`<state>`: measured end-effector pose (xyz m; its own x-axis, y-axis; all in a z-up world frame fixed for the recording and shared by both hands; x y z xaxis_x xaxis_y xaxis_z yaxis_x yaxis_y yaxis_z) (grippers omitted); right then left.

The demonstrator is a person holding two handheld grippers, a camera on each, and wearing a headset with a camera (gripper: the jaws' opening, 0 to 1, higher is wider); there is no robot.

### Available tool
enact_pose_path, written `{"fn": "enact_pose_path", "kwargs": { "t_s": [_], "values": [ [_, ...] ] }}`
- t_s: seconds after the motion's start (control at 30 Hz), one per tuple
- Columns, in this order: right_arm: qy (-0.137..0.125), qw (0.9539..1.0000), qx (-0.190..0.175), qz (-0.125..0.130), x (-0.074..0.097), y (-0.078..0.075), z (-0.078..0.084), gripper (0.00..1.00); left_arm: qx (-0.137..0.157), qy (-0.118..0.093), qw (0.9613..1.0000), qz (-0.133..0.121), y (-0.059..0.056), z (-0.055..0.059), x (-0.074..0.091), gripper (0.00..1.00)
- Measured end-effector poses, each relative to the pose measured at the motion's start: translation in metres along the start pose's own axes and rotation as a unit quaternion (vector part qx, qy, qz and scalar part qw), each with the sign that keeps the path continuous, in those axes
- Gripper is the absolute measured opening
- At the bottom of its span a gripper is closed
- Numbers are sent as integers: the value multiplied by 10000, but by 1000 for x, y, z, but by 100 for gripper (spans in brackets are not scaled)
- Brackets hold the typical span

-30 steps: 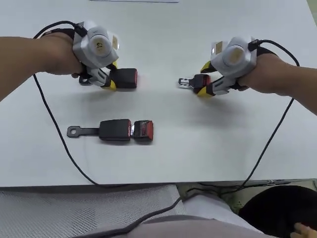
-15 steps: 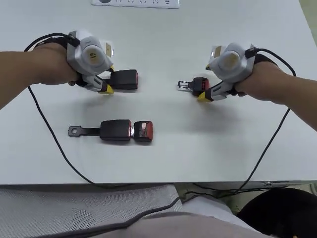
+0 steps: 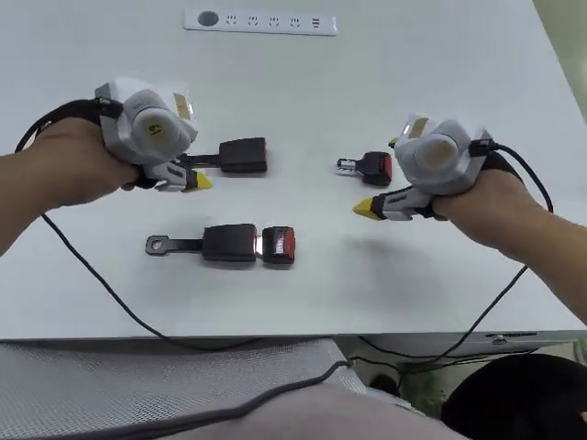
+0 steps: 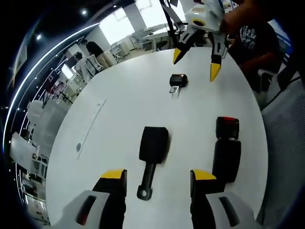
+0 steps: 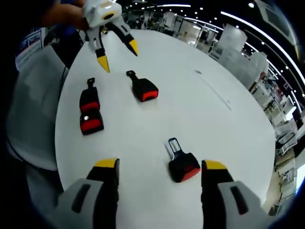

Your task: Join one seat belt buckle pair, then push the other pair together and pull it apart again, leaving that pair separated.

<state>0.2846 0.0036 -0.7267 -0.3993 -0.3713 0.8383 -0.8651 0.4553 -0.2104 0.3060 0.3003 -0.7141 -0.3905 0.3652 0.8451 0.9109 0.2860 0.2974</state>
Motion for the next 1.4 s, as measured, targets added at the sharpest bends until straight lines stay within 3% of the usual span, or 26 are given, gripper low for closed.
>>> {"fn": "enact_pose_path", "kwargs": {
  "t_s": [0.1, 0.33, 0.4, 0.47, 0.6, 0.7, 0.73, 0.87, 0.97, 1.0, 1.1, 1.17, 1.4],
  "values": [
    [-31, 9999, 99, 40, 5, 9, -6, 73, 57, 22, 10000, -59, -10, 4, 9, 60],
    [-229, 9994, -148, 189, 20, 23, -10, 78, 526, -230, 9980, -277, -35, 11, 37, 66],
    [-252, 9984, -290, 422, 24, 25, -7, 86, 622, -260, 9972, -320, -42, 16, 45, 67],
    [-215, 9986, -286, 384, 24, 28, -3, 89, 913, -235, 9950, -345, -47, 23, 53, 71],
    [-218, 9985, -366, 331, 27, 32, 3, 89, 1022, -135, 9938, -417, -53, 38, 63, 79],
    [-271, 9973, -609, 296, 33, 34, 7, 89, 1342, -128, 9897, -480, -57, 51, 72, 83],
    [-294, 9971, -635, 297, 35, 34, 8, 89, 1548, -165, 9863, -542, -59, 55, 76, 84],
    [-324, 9954, -828, 353, 42, 40, 14, 89, 1613, -155, 9853, -544, -68, 67, 83, 86],
    [-283, 9944, -899, 470, 44, 46, 22, 93, 1866, -114, 9807, -574, -72, 77, 88, 89],
    [-272, 9945, -893, 485, 44, 47, 23, 94, 1977, -106, 9782, -621, -73, 80, 91, 92],
    [-307, 9930, -1023, 500, 47, 51, 28, 99, 2454, -311, 9659, -762, -75, 87, 98, 95],
    [-371, 9907, -1207, 499, 48, 53, 30, 100, 2783, -270, 9574, -727, -79, 93, 101, 98],
    [-430, 9843, -1568, 682, 55, 55, 32, 100, 2719, -224, 9588, -786, -84, 104, 103, 100]
  ]
}}
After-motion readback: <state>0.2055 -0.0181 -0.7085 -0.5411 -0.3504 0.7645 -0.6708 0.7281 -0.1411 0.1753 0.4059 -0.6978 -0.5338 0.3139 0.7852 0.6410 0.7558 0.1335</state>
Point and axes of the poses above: the centre of the closed fingertips' face, and the gripper's own axes: x roughly backward along the fingers, y roughly to its left, z roughly out of its underside, the point moved 9 cm from there along x, roughly backward along the fingers, and after that the axes turned 5 degrees about y, right-handed, at the moved point
